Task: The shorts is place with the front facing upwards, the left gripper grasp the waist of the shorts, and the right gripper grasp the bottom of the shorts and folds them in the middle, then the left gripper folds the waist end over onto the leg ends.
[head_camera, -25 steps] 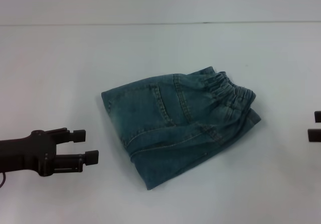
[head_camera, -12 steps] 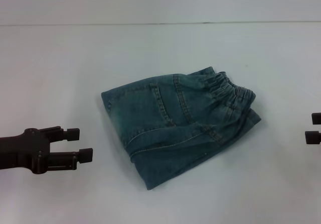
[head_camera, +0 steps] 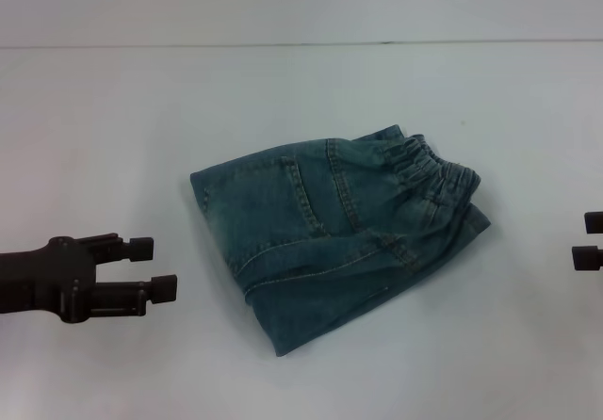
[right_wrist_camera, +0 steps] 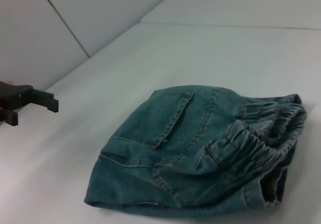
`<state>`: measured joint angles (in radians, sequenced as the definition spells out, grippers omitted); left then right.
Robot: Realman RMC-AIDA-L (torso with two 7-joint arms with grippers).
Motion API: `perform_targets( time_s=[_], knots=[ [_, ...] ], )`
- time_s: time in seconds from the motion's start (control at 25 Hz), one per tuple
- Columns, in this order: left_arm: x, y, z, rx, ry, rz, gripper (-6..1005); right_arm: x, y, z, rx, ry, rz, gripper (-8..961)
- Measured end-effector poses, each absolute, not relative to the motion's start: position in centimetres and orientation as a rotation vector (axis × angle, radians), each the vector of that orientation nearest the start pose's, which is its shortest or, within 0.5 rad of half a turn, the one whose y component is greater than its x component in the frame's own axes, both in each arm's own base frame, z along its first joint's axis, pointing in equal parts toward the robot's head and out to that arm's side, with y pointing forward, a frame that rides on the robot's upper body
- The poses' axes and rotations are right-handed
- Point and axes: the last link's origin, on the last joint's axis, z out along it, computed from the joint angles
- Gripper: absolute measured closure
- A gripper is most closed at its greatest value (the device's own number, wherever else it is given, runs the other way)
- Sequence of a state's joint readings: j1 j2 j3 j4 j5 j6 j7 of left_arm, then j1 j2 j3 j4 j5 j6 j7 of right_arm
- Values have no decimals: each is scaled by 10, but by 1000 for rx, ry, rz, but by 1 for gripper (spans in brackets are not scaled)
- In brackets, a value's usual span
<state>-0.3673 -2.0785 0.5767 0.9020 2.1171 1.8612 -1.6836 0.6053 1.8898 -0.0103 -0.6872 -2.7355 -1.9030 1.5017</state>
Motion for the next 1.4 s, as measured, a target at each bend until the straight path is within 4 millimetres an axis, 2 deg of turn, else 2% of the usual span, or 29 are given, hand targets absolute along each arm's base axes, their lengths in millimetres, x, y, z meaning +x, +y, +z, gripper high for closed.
perform_targets(
  time_s=[0.68, 0.84, 1.04, 1.4],
  knots=[
    [-284, 278, 46, -2756, -999, -704, 112, 325, 301, 98, -2697, 1029, 483, 9],
    [-282, 280, 45, -2758, -995, -707, 113, 312, 306, 82, -2714, 966, 561, 10],
    [-281, 281, 45, -2759, -990, -707, 112, 302, 314, 57, -2748, 929, 540, 10],
    [-281, 282, 46, -2749, -990, -713, 113, 296, 318, 53, -2756, 909, 555, 11]
  ],
)
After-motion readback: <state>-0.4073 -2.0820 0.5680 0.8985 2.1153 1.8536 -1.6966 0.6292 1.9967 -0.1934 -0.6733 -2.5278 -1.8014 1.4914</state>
